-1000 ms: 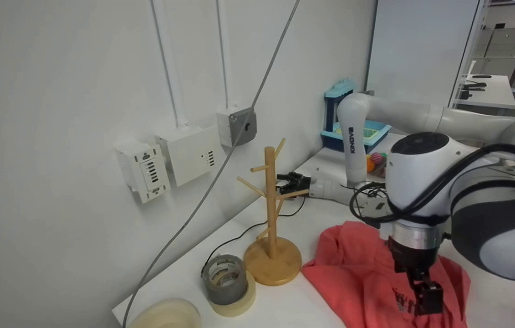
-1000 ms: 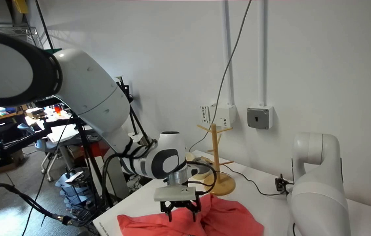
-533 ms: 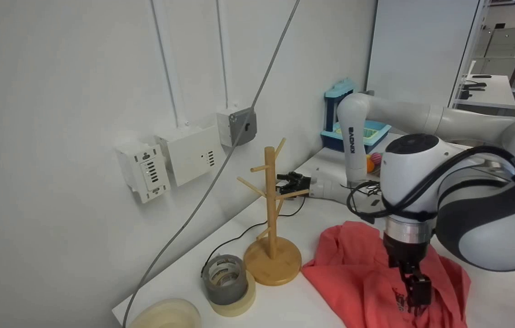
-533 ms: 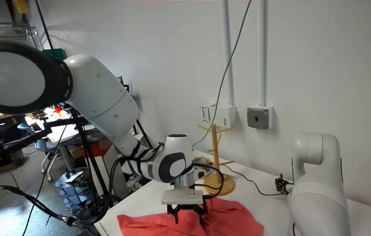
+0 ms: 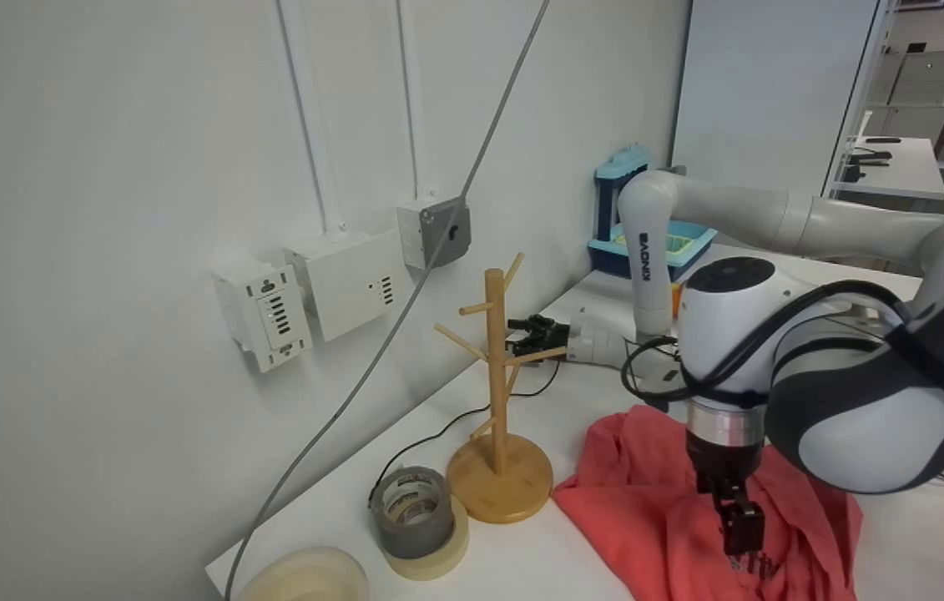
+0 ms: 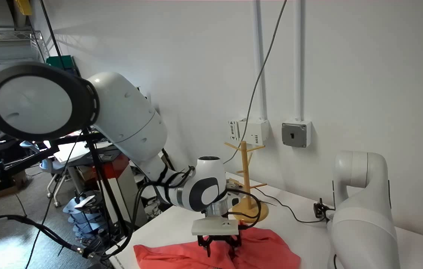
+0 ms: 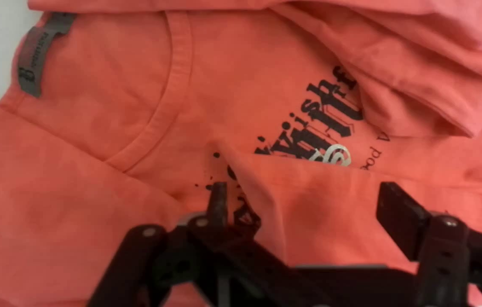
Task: Unfold the sweatshirt from top to bottom
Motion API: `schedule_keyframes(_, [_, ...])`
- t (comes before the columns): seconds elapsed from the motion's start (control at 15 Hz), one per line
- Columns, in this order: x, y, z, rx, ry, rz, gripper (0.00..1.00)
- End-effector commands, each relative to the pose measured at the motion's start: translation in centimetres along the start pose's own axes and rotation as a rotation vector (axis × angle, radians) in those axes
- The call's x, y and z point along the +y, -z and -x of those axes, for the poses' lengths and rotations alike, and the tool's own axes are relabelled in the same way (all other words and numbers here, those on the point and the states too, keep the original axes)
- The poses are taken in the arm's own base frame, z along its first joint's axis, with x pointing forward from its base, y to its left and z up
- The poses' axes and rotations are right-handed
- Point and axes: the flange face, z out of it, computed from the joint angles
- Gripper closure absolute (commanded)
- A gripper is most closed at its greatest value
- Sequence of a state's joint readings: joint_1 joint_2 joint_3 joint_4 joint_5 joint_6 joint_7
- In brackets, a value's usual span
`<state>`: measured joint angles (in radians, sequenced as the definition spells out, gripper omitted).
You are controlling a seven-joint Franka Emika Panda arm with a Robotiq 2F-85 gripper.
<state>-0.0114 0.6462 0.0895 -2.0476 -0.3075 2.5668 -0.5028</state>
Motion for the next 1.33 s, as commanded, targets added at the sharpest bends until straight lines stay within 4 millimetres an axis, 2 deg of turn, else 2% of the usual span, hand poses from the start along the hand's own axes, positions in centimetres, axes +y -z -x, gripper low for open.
schedule_keyframes(0.0, [1.1,-1.2,-0.5,0.007,0.017,-0.019,0.43])
schedule_keyframes(0.27, [1.2,-1.5,-0.6,0.008,0.023,-0.021,0.73])
schedule_keyframes(0.47, [0.8,-0.8,-0.7,0.01,0.039,-0.011,0.97])
schedule_keyframes(0.53, [0.3,-0.4,-0.9,0.011,0.048,-0.004,1.0])
schedule_keyframes(0.8, [-2.7,1.9,-2.7,0.041,0.125,0.002,0.99])
schedule_keyframes(1.27, [-10.8,5.7,-9.9,0.115,0.308,-0.023,0.99])
